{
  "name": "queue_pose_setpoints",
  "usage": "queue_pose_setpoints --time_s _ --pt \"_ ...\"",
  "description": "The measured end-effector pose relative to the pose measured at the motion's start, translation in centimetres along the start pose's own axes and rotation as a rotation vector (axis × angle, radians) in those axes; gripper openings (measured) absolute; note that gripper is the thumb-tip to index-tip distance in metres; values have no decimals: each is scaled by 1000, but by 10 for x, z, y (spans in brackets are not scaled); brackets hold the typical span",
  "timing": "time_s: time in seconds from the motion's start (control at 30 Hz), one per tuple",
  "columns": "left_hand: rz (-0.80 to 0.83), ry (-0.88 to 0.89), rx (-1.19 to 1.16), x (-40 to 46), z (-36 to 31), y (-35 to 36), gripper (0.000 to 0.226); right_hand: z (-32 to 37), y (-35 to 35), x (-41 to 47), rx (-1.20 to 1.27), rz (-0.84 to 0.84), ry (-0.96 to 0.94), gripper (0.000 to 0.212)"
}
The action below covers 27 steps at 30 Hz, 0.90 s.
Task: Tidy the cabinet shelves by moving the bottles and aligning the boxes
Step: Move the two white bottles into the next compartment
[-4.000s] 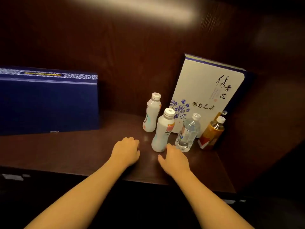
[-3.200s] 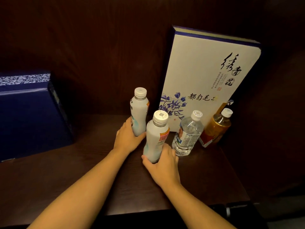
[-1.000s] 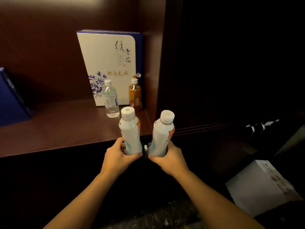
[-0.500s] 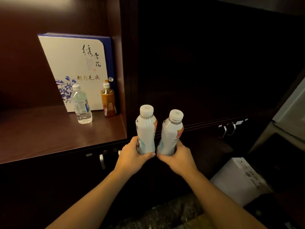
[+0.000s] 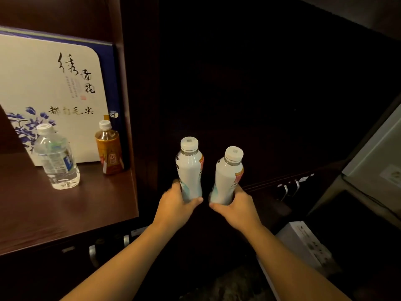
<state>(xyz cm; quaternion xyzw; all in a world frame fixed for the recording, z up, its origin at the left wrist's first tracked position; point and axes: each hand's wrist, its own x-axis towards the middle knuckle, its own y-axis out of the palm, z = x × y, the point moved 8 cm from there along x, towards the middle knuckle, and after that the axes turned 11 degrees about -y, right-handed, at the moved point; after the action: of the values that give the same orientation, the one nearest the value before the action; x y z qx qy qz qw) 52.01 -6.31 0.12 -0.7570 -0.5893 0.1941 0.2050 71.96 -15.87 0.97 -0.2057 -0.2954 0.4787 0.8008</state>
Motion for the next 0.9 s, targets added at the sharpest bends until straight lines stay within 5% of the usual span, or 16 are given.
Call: queue_pose_setpoints --time_s 0.9 --pt "-307 -156 155 10 11 23 69 -81 10 96 78 257 -89 81"
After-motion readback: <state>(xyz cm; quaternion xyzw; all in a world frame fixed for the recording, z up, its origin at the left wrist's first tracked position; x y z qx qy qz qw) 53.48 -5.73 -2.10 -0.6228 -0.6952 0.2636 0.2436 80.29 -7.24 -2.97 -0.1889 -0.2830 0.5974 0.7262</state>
